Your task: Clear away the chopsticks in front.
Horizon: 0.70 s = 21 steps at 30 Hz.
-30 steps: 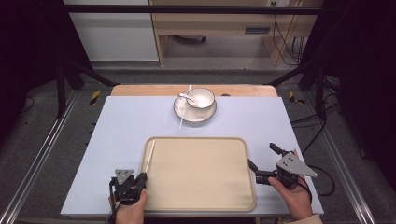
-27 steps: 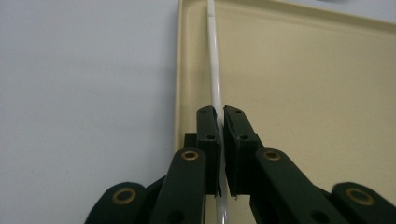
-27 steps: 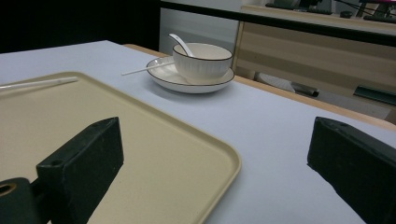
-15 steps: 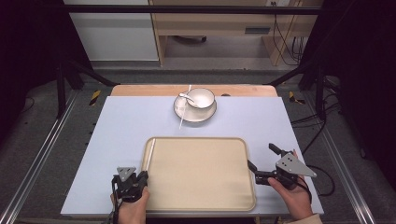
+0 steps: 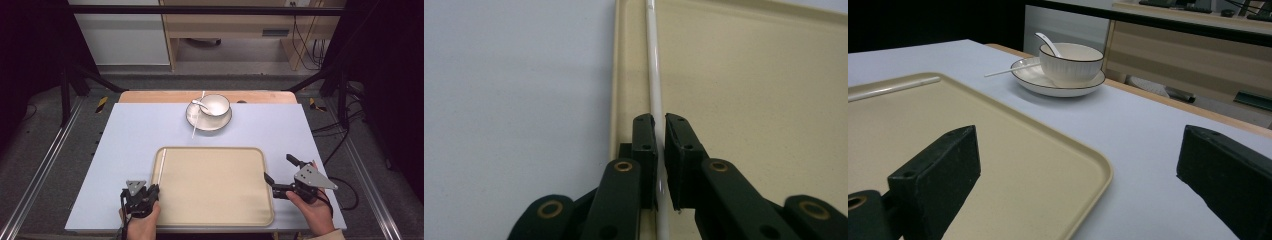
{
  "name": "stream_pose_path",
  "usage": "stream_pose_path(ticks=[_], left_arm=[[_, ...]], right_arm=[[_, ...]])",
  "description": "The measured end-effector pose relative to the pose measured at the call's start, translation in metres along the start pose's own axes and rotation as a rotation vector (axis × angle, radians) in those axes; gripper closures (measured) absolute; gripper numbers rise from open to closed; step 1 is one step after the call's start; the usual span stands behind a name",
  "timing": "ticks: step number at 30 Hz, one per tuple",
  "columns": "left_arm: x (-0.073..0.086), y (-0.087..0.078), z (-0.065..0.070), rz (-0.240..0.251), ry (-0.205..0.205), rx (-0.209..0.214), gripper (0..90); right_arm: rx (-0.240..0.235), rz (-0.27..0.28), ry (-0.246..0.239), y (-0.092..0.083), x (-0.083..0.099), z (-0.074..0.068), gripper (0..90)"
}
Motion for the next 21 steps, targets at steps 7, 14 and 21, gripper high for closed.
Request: stream_pose_path(ticks=[7,14,21], left_arm=[[0.000,-0.003,0.003,0.024,0.013,0.003,76.6],[-0.009,-0.006,0.008,0.019,0.094,0.023,67.1],[-0.027,0.001,0.010,-0.007,0.177,0.048,53.3]], right_arm=[[0.000,-0.002,-0.003,0.000,0.000,0.000,3.9],[0.001,-0.009,-0.008,0.000,0.001,0.001,3.9],[-0.003,-0.016,-0.018,0.001,0.002,0.000,3.5]])
Point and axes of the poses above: each handheld gripper's, and its own axes: y roughly forward along the jaws, x roughly out of its underside, z roughly to its right, the point moved 1 cm from there along y, roughly forward along the jaws, and after that the axes turned 4 degrees about -y, right-handed, at the moved point
